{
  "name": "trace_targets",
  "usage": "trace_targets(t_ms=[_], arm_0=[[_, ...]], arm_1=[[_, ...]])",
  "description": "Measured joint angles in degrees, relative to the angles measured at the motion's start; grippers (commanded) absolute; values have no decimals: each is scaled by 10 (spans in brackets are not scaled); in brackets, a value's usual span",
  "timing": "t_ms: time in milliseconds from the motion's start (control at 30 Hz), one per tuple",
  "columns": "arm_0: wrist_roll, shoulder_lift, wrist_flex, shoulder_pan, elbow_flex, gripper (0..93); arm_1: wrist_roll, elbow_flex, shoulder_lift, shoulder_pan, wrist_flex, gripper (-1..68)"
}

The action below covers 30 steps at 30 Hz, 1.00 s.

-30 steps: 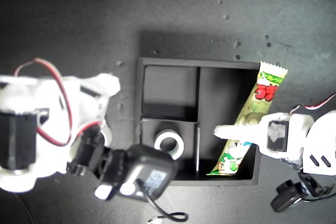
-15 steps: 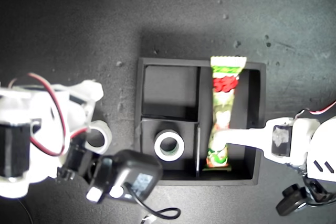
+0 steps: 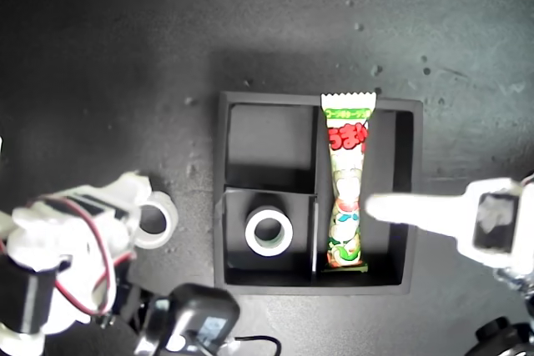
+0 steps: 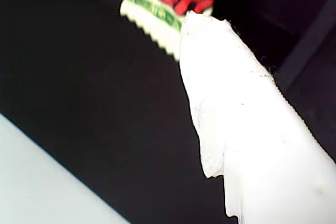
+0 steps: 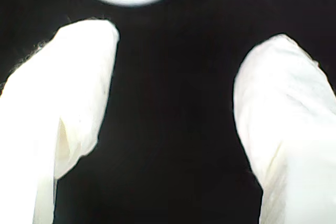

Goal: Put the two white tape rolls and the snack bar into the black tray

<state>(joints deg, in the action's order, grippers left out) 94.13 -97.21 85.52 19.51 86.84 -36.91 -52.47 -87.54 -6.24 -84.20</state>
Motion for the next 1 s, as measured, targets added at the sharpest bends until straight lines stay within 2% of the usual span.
trace_targets(t_ms=[100,133,200,433,867,1000], arm_0=[[19,-12,-87,14,80,177],[27,-12,-107,21,93,178],[41,-12,-134,37,113,181],[76,-5,-210,56,167,192],[111,34,-289,83,217,194],[129,62,-320,83,248,93]], arm_1=[[-61,103,0,7,-95,186],[-78,129,0,5,-123,147],[-101,162,0,1,-163,-2],[-134,177,-1,-30,-187,-3],[-139,178,-1,-30,-187,-3],[-143,180,-1,-30,-187,-3]])
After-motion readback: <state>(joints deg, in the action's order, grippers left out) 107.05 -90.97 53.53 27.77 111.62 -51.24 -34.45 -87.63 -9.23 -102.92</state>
